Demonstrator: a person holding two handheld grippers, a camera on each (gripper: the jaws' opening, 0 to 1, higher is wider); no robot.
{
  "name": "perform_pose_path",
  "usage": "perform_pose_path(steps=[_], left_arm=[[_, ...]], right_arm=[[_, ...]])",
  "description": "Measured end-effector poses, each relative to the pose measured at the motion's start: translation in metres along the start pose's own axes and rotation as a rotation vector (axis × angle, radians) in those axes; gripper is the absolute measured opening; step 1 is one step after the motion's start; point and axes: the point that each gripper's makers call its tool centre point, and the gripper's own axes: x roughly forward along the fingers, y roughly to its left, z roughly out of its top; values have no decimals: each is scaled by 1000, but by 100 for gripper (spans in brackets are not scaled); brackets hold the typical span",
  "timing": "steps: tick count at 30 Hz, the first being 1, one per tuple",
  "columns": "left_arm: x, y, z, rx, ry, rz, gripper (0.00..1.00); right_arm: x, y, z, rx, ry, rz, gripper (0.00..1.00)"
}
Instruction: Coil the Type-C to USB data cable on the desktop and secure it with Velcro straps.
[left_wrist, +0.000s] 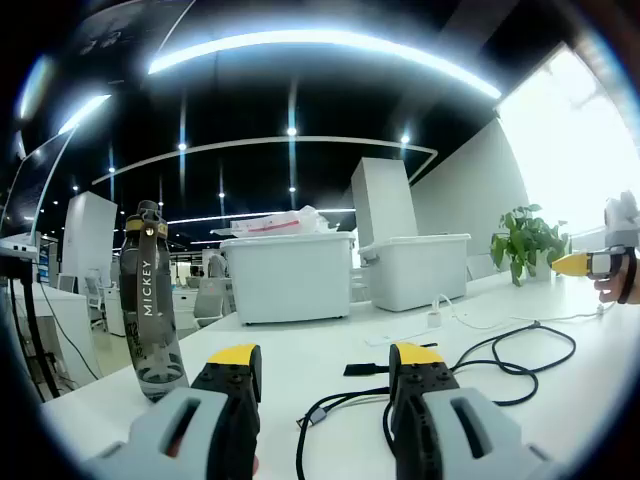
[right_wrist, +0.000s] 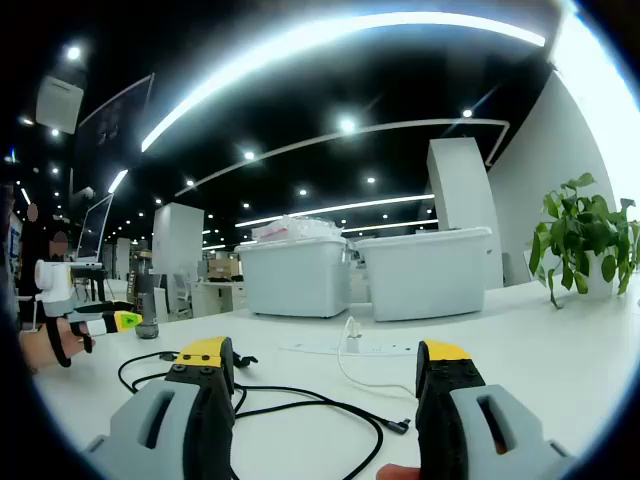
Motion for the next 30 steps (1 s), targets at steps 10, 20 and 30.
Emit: perform_pose_path(steps=[10, 20, 30], left_arm=[[-1, 0, 0, 0, 1, 1, 52], [-1, 0, -2, 1, 9, 0, 52], [0, 5, -3, -12, 13, 7, 52]], right_arm=[[-1, 1, 0, 0, -1, 0, 73], [-1, 2, -1, -2, 3, 1, 73], [-1, 2, -5, -1, 10, 1, 73]])
